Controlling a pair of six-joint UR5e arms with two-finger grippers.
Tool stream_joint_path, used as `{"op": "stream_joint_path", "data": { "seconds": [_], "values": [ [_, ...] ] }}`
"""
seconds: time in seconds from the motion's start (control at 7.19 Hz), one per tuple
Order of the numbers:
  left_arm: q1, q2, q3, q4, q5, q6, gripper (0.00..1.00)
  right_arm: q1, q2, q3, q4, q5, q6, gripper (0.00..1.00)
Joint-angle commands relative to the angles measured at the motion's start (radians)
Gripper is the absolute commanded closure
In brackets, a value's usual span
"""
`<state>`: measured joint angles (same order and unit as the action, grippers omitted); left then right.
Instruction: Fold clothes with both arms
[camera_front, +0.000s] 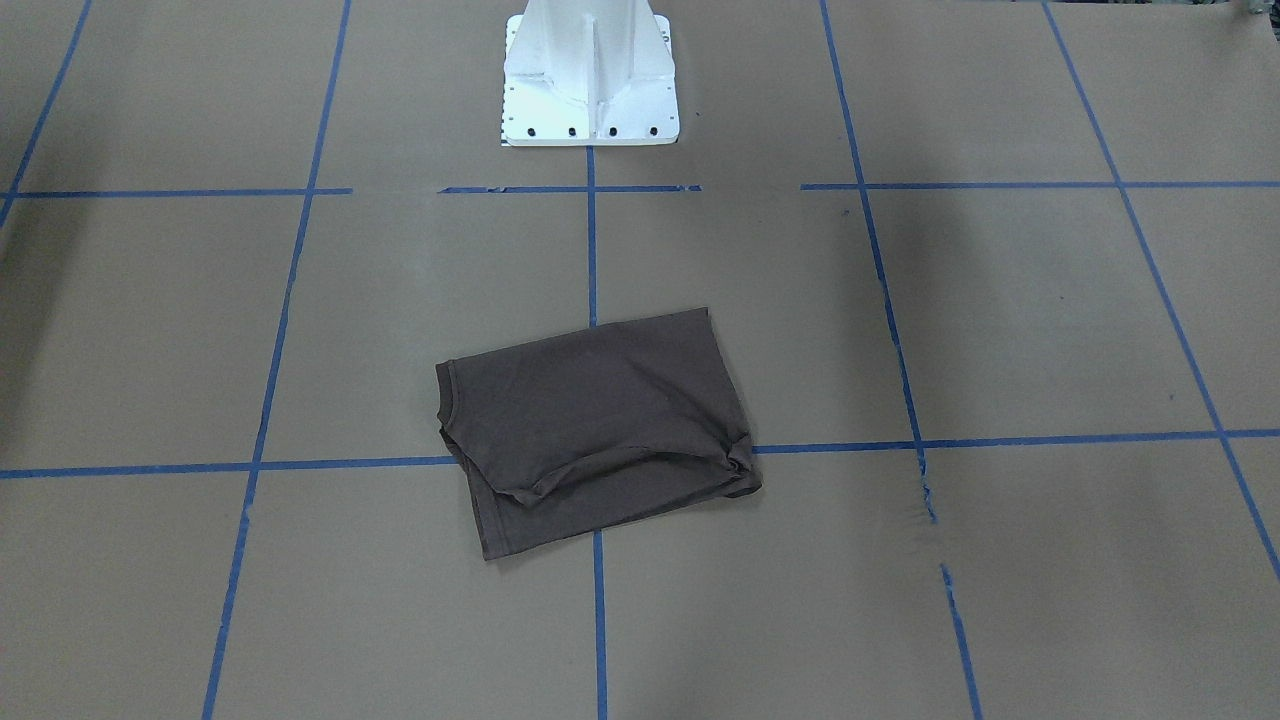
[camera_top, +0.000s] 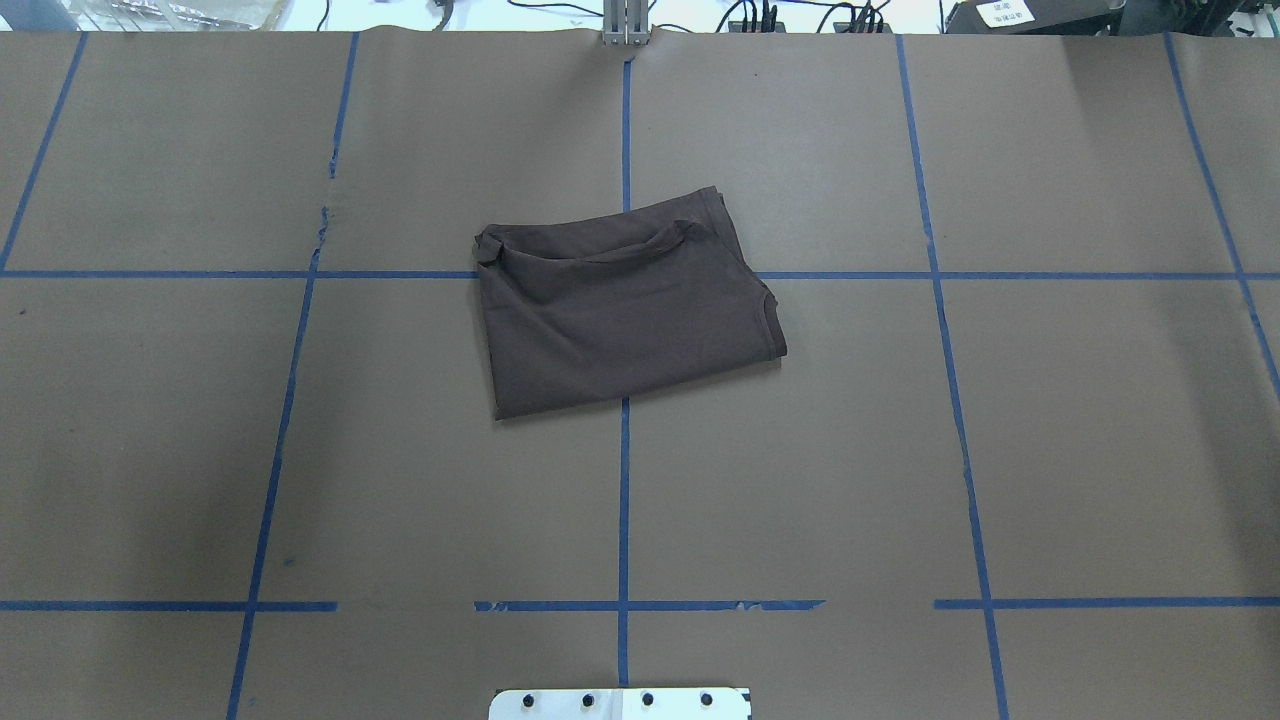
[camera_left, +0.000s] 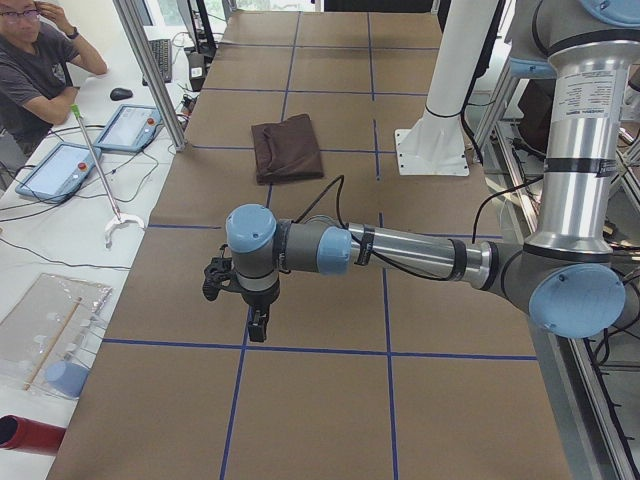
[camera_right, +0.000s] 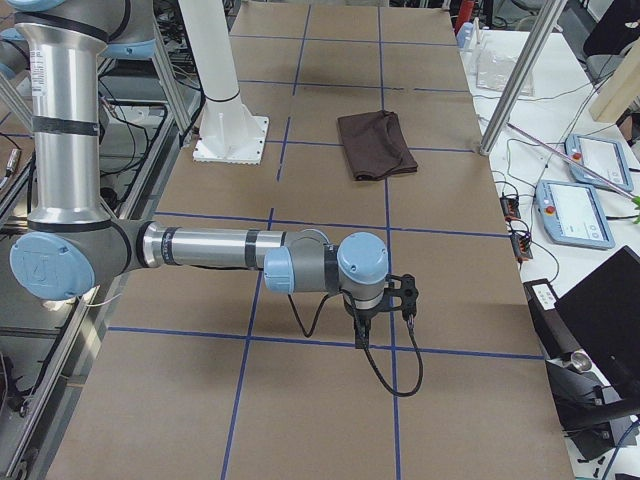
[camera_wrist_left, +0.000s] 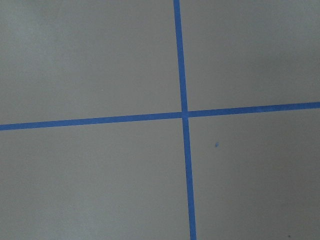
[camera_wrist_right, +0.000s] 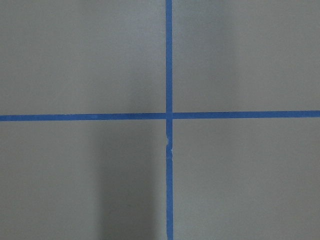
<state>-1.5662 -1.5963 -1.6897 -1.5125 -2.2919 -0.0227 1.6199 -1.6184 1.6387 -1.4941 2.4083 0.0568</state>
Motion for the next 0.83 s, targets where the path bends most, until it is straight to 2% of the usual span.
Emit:
{"op": "stream_joint_path", "data": {
  "seconds": [0.0,0.7],
  "values": [
    [0.000,-0.001,-0.001,-0.002,0.000,-0.002,0.00,0.000,0.000,0.001,0.000,0.000,0.000,0.00],
    [0.000,-0.004,-0.001,-0.002,0.000,-0.002,0.00,0.000,-0.001,0.001,0.003,0.029,0.000,0.00]
  ]
}}
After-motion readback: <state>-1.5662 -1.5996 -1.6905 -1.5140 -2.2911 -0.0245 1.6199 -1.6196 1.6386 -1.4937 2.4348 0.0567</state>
